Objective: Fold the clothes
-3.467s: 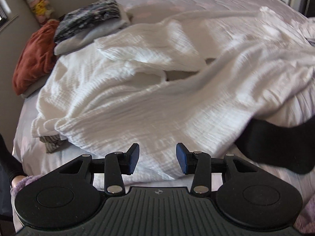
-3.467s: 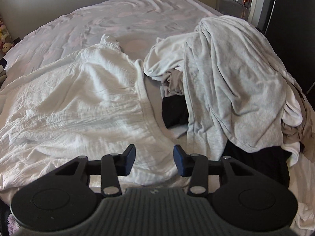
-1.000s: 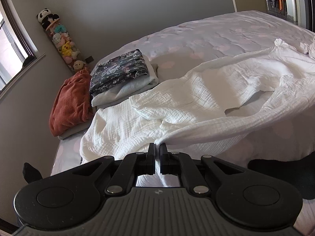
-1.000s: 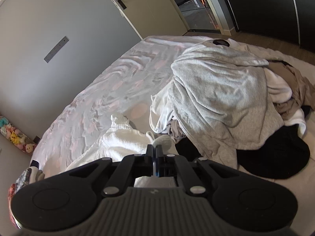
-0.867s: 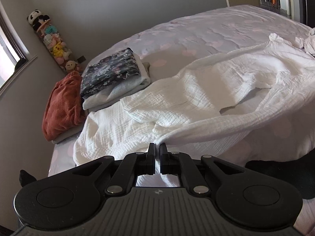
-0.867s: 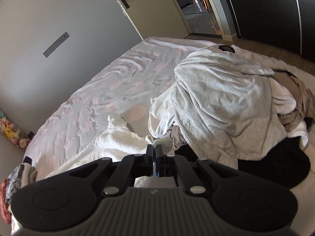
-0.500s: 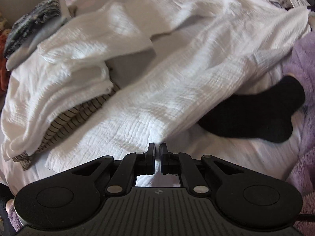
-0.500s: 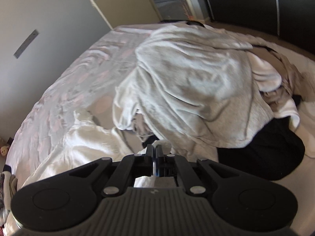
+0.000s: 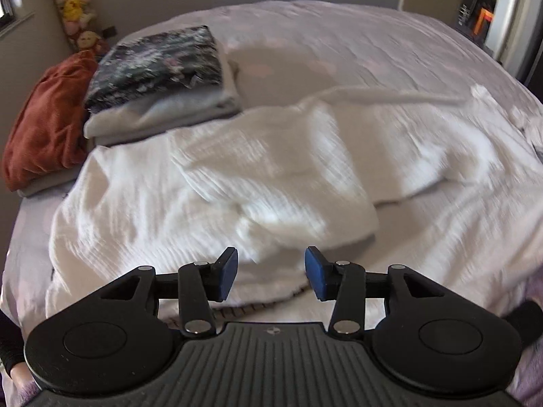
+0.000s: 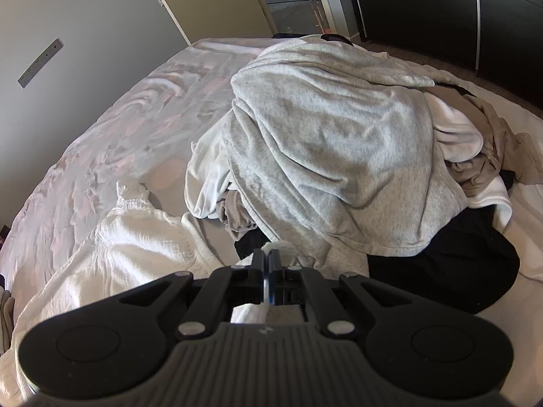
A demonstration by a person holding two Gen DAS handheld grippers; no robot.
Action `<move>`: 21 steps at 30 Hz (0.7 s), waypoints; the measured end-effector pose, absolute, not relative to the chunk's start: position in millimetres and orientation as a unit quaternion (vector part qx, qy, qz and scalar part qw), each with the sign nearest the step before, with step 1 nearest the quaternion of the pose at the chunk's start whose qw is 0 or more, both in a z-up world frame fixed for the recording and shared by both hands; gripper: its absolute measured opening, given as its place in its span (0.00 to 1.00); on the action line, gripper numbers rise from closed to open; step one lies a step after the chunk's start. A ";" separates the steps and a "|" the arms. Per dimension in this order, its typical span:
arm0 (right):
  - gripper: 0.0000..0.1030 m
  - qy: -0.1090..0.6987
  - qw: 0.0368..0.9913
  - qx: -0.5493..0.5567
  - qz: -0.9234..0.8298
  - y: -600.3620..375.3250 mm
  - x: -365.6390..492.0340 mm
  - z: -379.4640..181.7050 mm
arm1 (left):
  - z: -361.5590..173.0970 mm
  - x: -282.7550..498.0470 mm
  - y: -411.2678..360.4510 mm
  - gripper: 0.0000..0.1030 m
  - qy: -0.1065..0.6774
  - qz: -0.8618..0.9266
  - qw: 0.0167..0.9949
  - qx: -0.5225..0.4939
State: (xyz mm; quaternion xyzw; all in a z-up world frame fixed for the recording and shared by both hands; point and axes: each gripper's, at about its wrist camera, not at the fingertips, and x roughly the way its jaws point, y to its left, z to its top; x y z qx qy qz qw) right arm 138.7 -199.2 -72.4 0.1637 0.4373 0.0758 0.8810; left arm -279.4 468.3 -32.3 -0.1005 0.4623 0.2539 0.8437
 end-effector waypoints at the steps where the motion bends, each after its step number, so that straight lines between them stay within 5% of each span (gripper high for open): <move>1: 0.03 0.437 0.881 0.164 0.075 -199.6 138.2 -72.4 | -30.9 -274.7 479.6 0.41 0.454 0.270 0.843 -0.105; 13: 0.03 0.440 0.882 0.156 0.066 -203.3 129.8 -74.0 | -68.7 -234.7 559.1 0.41 0.428 0.373 0.807 -0.163; 14: 0.03 0.440 0.882 0.156 0.065 -203.5 129.4 -74.0 | -73.1 -233.8 562.0 0.37 0.426 0.379 0.804 -0.168; 16: 0.03 0.441 0.882 0.156 0.064 -204.1 128.9 -74.1 | -77.1 -234.6 562.9 0.06 0.413 0.379 0.808 -0.182; 21: 0.03 0.443 0.881 0.154 0.061 -205.4 129.0 -74.9 | -50.3 -236.7 545.0 0.01 0.363 0.382 0.836 -0.152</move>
